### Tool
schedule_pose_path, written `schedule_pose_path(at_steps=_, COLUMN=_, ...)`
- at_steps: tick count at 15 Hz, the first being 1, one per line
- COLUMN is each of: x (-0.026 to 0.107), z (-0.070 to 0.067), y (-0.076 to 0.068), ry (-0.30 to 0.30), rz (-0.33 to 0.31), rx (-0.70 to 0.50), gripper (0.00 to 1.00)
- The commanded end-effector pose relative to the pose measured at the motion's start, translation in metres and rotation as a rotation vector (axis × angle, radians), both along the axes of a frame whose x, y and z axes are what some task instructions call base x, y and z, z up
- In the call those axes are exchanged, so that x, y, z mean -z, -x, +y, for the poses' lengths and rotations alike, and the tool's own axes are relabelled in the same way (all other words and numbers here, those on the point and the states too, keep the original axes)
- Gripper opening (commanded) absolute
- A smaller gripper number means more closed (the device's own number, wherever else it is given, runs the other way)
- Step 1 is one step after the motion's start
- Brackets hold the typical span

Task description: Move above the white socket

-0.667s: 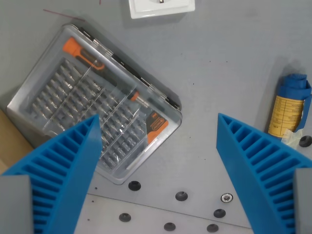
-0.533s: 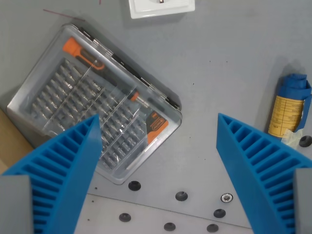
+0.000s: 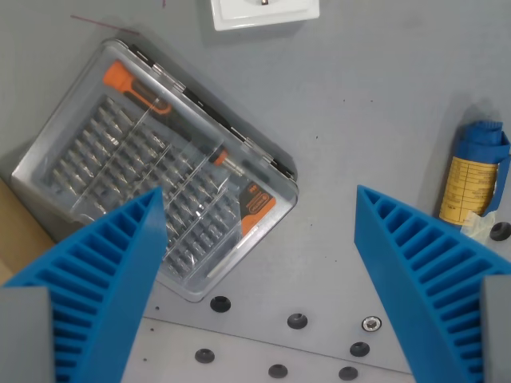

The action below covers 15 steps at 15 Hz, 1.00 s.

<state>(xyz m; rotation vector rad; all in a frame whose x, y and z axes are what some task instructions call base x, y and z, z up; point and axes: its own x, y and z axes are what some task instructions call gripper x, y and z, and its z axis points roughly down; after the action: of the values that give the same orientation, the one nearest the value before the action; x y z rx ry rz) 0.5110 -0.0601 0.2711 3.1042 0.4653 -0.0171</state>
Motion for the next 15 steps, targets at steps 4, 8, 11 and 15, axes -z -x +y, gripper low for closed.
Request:
schedule_pose_path(at_steps=4, x=0.003, z=0.001, y=-0.004, ry=0.004, rz=-0.012, rx=-0.017, gripper=1.00)
schedule_pose_path(at_steps=8, x=0.008, z=0.003, y=-0.010, ry=0.005, rz=-0.017, rx=-0.029, gripper=1.00)
schedule_pose_path(at_steps=11, x=0.012, z=0.004, y=-0.015, ry=0.004, rz=-0.012, rx=-0.037, gripper=1.00)
schedule_pose_path(at_steps=15, x=0.018, z=0.006, y=-0.023, ry=0.003, rz=-0.001, rx=-0.051, gripper=1.00)
